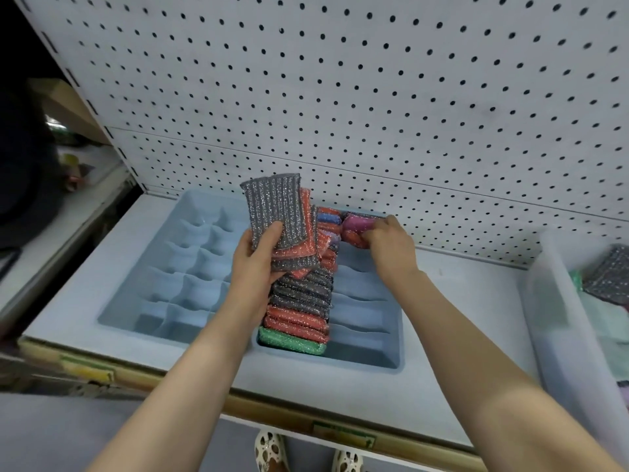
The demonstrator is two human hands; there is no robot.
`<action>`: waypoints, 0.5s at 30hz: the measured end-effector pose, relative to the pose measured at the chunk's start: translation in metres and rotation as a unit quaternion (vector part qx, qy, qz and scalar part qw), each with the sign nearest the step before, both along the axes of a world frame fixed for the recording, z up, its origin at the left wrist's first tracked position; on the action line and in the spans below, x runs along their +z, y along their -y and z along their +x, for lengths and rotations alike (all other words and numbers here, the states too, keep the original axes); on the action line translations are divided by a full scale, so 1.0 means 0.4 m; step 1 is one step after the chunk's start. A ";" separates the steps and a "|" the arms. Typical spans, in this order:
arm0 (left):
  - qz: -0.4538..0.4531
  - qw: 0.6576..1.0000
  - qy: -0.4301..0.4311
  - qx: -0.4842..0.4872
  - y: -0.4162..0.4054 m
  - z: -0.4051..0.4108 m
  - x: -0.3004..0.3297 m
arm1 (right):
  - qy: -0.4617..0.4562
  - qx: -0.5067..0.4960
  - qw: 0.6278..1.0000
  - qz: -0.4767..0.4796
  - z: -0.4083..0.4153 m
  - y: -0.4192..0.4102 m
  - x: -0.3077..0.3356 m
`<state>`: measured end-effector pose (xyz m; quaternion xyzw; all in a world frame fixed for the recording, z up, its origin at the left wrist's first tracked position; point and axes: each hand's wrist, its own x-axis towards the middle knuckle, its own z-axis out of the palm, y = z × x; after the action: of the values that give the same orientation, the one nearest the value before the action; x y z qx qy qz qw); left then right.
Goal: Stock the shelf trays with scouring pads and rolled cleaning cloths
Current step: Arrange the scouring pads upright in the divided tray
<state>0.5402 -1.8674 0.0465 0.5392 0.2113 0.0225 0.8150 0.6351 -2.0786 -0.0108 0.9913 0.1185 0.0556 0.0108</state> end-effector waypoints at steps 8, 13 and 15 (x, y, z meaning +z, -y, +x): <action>-0.008 1.000 -0.003 -0.020 -0.002 0.000 0.007 | 0.034 -0.001 0.976 0.213 -0.019 -0.005 0.014; -0.044 0.998 0.008 -0.053 0.024 0.009 0.016 | -0.222 -0.032 0.803 0.553 -0.108 -0.076 0.145; -0.051 0.996 0.011 -0.077 0.030 0.010 0.021 | -0.266 -0.013 0.767 0.584 -0.132 -0.077 0.152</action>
<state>0.5444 -1.8795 0.0549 0.5111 0.1607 -0.0454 0.8431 0.5824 -2.0476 0.0498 0.7828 0.0482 -0.1518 -0.6015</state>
